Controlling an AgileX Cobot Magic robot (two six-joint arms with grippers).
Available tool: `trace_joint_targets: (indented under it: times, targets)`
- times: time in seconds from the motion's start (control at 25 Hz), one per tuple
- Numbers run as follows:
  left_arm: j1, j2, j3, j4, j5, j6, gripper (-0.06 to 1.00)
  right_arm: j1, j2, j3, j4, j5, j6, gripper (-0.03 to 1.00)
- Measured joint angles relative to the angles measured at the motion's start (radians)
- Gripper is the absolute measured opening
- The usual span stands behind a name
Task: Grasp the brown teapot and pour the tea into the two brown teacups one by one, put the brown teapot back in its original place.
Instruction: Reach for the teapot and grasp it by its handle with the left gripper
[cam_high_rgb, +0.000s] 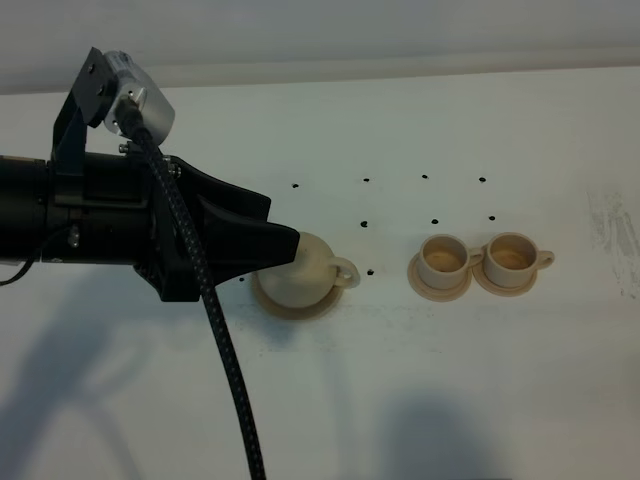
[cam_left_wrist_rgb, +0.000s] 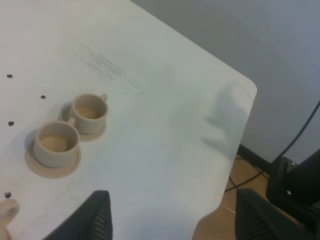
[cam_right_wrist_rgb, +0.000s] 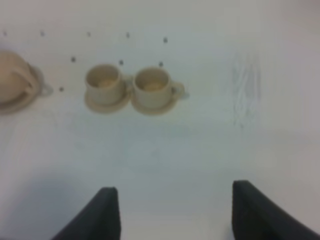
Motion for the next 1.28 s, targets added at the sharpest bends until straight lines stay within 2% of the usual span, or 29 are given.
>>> trace_joint_targets:
  times: [0.28,0.48,0.68,0.76,0.88,1.08,1.2,1.28]
  targets:
    - [0.000,0.007,0.000,0.003,-0.042,0.002,0.51,0.000,-0.013,0.001,0.011,0.000,0.000,0.48]
    - [-0.010,0.087,-0.029,0.001,-0.084,0.003,0.51,0.000,-0.014,0.001,0.022,-0.001,0.000,0.48]
    - [-0.100,0.241,-0.167,0.006,-0.079,-0.003,0.51,0.000,-0.014,0.001,0.022,-0.002,0.000,0.48]
    - [-0.154,0.309,-0.237,0.044,-0.077,-0.042,0.51,0.000,-0.014,0.001,0.023,-0.002,0.000,0.48]
    - [-0.222,0.400,-0.367,0.197,-0.066,-0.206,0.51,0.000,-0.014,0.001,0.023,-0.002,0.000,0.48]
    - [-0.323,0.538,-0.593,0.636,0.013,-0.638,0.51,0.000,-0.014,0.001,0.023,-0.002,0.000,0.48]
    - [-0.385,0.617,-0.720,0.841,0.106,-0.821,0.51,0.000,-0.014,0.001,0.023,-0.002,0.000,0.48]
    - [-0.417,0.661,-0.788,0.928,0.159,-0.882,0.51,0.000,-0.014,0.001,0.023,-0.002,0.000,0.48]
